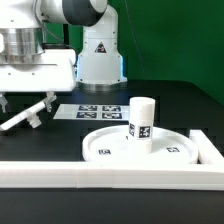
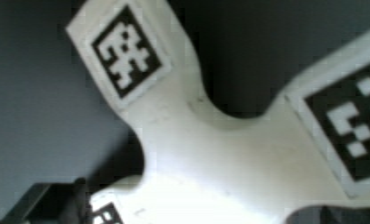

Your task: Assemble round table

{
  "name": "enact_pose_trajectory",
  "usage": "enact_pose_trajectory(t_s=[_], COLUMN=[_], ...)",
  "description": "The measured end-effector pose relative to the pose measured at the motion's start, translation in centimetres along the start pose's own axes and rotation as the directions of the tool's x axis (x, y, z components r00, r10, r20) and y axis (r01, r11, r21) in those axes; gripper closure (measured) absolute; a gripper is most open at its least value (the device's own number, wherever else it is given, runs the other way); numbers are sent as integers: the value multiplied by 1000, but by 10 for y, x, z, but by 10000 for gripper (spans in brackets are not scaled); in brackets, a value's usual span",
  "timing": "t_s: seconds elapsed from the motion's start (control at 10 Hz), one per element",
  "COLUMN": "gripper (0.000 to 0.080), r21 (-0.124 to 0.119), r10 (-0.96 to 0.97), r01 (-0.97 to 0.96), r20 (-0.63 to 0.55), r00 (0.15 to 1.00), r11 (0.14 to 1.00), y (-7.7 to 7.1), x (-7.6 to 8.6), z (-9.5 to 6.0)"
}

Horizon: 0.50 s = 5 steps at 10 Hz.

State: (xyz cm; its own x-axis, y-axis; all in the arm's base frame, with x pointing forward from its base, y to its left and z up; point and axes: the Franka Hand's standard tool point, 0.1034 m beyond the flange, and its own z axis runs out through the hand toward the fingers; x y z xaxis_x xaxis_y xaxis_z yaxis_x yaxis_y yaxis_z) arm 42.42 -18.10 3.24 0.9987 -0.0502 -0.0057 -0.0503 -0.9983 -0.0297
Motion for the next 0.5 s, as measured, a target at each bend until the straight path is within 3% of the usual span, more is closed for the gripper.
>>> enact_pose_trajectory(t_s=[0.2, 0.5], gripper=[150, 150], r21=[17, 21], r10=[-11, -14], r01=[10, 13], r20=[19, 35], r00=[1000, 999], r11=[1000, 1000], y=[6, 5], x=[-5, -10], z=[0, 8])
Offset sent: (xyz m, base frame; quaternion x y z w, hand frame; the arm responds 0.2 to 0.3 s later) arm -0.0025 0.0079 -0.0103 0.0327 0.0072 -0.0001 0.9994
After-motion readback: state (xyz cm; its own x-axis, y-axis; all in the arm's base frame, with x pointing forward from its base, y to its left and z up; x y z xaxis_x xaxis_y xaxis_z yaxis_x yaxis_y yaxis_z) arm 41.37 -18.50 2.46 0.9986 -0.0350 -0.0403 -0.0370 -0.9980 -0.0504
